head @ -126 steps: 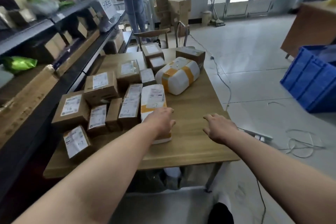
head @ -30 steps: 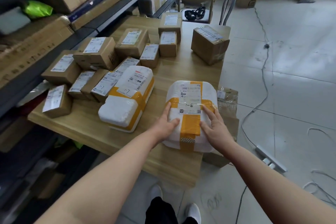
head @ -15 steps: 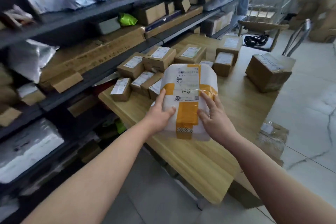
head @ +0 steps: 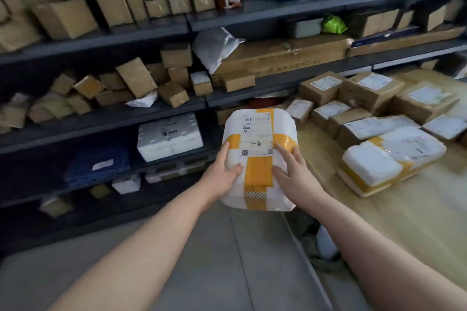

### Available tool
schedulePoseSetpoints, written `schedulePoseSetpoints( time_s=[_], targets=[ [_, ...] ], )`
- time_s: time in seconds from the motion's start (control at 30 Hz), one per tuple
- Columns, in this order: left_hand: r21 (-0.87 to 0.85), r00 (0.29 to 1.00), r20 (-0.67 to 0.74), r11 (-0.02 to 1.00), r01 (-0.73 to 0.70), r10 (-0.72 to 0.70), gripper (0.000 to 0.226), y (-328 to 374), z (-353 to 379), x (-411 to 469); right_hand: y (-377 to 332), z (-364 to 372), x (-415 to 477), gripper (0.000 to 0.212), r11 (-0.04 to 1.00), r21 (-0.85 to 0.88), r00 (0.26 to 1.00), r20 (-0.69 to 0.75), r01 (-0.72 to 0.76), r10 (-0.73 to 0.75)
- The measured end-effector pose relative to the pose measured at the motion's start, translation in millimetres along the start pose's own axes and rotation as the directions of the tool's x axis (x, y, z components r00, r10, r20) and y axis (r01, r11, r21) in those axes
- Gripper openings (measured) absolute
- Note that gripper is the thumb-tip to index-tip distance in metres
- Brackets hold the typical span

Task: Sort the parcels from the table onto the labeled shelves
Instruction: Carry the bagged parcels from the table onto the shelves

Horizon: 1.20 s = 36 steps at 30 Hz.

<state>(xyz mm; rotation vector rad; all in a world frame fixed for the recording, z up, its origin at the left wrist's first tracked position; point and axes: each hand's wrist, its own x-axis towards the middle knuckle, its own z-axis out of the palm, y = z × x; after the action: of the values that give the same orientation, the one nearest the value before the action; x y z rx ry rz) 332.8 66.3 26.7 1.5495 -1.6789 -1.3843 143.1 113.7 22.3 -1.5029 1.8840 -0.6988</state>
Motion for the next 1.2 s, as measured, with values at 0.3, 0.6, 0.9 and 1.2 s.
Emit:
schedulePoseSetpoints(
  time_s=[0.3,0.6,0.9,1.2],
  targets=[
    [-0.073,0.965,-0.210,0.987,0.143,-0.155,0.072,-110.6,-174.4,-71.3,-133.0,171.3,1.3,0.056,0.986,-0.013,0.963,0.215,0.169,-0.162],
    [-0.259,0.823,-0.462,0.937,0.233,-0.332,0.071,-193.7,-283.1,-160.6,-242.5,304.7,-8.3,0.058,0.915,-0.020,0.802,0.490,0.403,-0.342],
    [-0.445,0.608,-0.614,0.857,0.260,-0.503,0.072,-256.2,-365.5,-219.7,-337.3,427.6,-4.3,0.060,0.810,0.103,0.542,0.693,0.577,-0.475],
    [-0.615,0.407,-0.625,0.741,0.269,-0.666,0.071,-296.9,-469.2,-207.5,-438.7,546.3,44.0,0.060,0.737,0.197,0.325,0.803,0.647,-0.500]
  ],
)
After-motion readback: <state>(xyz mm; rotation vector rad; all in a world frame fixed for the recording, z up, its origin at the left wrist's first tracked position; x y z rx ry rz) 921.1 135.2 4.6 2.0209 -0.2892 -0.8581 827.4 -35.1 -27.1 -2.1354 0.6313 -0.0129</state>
